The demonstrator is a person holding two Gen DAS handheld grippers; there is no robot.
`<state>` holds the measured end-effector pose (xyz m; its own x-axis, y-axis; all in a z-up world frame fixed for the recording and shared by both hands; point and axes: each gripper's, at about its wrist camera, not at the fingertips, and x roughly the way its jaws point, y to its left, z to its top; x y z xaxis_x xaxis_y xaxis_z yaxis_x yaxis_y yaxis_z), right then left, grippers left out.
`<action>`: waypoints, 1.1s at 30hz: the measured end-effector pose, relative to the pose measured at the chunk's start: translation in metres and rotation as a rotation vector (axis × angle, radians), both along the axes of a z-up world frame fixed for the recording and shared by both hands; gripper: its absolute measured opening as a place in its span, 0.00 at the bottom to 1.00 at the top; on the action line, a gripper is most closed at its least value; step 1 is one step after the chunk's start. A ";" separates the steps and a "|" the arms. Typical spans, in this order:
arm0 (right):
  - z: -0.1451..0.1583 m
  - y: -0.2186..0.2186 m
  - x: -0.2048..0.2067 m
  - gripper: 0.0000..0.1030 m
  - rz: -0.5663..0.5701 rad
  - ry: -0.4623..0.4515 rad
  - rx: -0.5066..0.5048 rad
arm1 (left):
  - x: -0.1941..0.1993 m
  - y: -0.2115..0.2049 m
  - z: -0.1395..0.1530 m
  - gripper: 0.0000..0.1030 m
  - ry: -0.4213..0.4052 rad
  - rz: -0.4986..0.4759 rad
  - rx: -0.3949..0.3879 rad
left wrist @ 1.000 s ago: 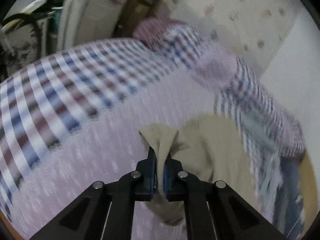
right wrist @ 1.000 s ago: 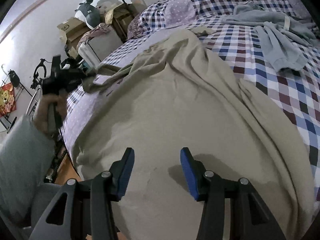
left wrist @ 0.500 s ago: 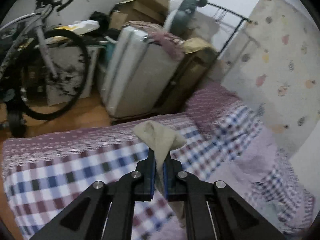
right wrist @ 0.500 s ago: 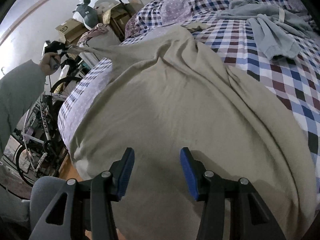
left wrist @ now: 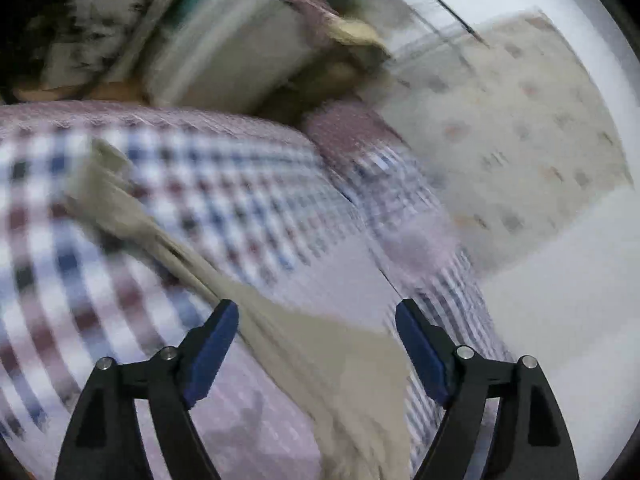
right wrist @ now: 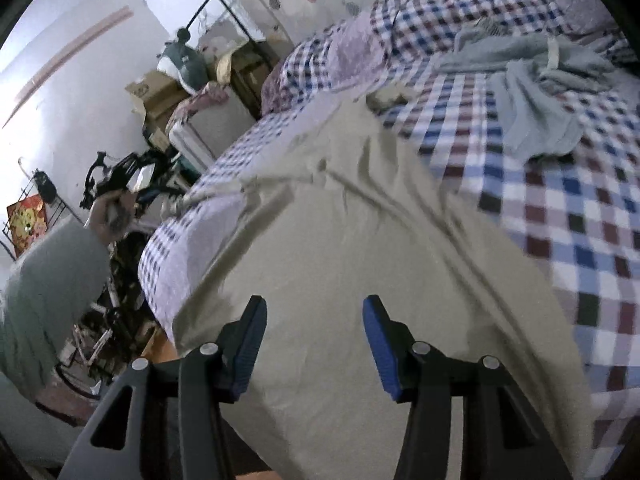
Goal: Fold clothes
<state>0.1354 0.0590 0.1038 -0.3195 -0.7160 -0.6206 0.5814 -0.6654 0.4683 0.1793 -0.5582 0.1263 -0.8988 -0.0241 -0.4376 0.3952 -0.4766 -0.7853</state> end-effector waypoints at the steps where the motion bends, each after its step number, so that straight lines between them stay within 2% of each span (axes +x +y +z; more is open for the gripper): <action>1: 0.004 0.004 -0.001 0.53 -0.012 0.006 0.001 | -0.006 0.028 0.003 0.82 0.035 -0.062 -0.007; 5: 0.016 0.020 -0.007 0.54 -0.064 -0.001 -0.014 | -0.030 0.140 0.007 0.84 0.155 -0.302 -0.019; 8: 0.025 0.032 -0.016 0.54 -0.102 -0.023 -0.035 | -0.056 0.218 0.004 0.84 0.164 -0.467 -0.054; 11: 0.037 0.036 -0.027 0.54 -0.114 -0.018 -0.029 | -0.072 0.273 -0.010 0.84 0.151 -0.551 -0.053; 14: 0.048 0.023 -0.049 0.54 -0.094 0.007 0.016 | -0.086 0.294 -0.027 0.84 0.145 -0.591 -0.041; 17: 0.059 0.007 -0.074 0.54 -0.071 0.033 0.066 | -0.101 0.294 -0.041 0.84 0.094 -0.585 -0.061; 19: 0.066 -0.004 -0.090 0.54 -0.055 0.051 0.099 | -0.108 0.277 -0.050 0.85 0.072 -0.536 0.005; 20: 0.067 -0.010 -0.100 0.54 -0.048 0.057 0.112 | -0.112 0.268 -0.055 0.85 0.070 -0.515 0.061; 22: 0.066 -0.024 -0.123 0.54 -0.039 0.055 0.125 | -0.117 0.253 -0.062 0.85 0.082 -0.501 0.127; 24: 0.061 -0.042 -0.154 0.54 -0.033 0.034 0.127 | -0.119 0.243 -0.062 0.85 0.092 -0.479 0.125; 28: 0.052 -0.075 -0.220 0.54 -0.048 -0.038 0.102 | -0.123 0.230 -0.063 0.85 0.118 -0.453 0.153; 33: 0.024 -0.107 -0.306 0.54 -0.113 -0.223 -0.039 | -0.118 0.213 -0.064 0.85 0.151 -0.381 0.190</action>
